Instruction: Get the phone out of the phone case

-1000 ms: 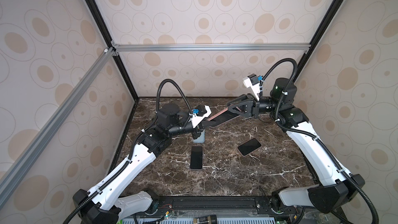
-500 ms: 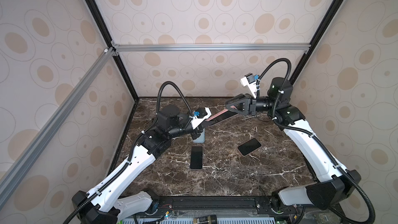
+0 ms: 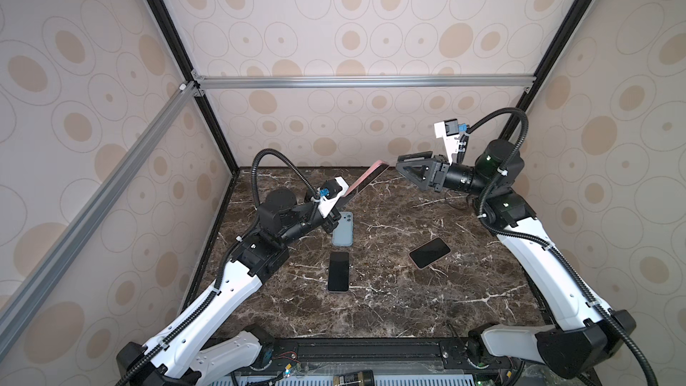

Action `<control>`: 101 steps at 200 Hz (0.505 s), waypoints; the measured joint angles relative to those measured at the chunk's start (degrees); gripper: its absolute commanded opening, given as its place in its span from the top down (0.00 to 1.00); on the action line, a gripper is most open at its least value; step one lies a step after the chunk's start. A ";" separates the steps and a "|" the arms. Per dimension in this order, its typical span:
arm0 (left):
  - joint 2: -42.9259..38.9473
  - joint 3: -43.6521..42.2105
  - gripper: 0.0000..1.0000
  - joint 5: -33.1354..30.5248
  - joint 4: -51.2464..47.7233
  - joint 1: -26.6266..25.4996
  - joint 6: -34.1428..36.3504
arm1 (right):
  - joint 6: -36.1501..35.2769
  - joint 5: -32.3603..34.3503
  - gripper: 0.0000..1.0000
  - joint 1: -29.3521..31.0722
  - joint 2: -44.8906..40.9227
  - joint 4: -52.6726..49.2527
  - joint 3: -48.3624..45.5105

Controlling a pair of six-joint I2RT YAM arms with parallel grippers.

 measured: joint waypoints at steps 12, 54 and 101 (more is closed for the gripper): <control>-0.50 -1.29 1.00 0.09 1.88 0.02 -2.45 | -1.92 2.69 0.25 0.00 -2.38 0.13 -1.92; -0.50 -3.45 1.00 3.10 8.94 0.76 -14.38 | -9.62 5.51 0.24 0.00 -7.82 0.37 -7.54; 3.50 -0.72 1.00 13.68 17.00 2.80 -28.92 | -13.90 0.87 0.34 0.50 -8.00 1.27 -10.88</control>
